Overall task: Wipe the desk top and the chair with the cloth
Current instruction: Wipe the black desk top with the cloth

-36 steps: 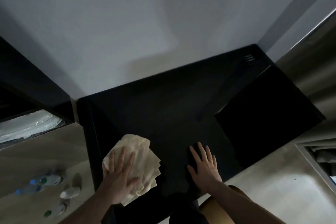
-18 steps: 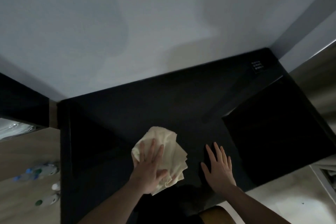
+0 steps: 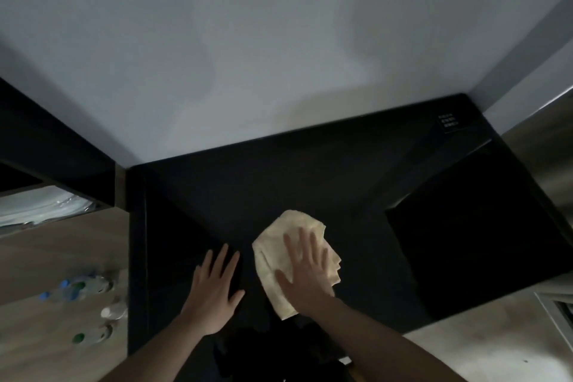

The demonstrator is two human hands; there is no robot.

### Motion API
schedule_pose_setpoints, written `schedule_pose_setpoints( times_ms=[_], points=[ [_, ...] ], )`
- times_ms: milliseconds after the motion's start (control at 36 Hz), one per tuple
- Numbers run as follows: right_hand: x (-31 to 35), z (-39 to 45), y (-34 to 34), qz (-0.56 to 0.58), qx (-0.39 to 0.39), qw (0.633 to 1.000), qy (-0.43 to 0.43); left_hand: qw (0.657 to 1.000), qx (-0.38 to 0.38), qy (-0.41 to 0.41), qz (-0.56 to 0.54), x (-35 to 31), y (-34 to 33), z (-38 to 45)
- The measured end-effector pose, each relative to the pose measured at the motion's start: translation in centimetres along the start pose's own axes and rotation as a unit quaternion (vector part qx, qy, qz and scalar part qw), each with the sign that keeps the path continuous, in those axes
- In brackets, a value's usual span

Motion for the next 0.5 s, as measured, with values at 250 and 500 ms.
schedule_pose_setpoints(
  times_ms=[250, 500],
  points=[
    [2.0, 0.8, -4.6, -0.080, 0.037, 0.996, 0.032, 0.999, 0.028, 0.025, -0.023, 2.3, -1.9, -1.7],
    [-4.0, 3.3, -2.0, -0.072, 0.028, 0.997, 0.009, 1.000, 0.022, -0.014, -0.001, -2.7, -1.0, 2.6]
  ],
)
Point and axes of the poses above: each hand's wrist, its own z-axis towards the middle knuckle, its own y-axis out of the back of the hand, x = y × z, the point moved 7 cm from there along z, towards the middle knuckle, and after that the axes turned 15 degrees about -y, right-handed, at the moved point
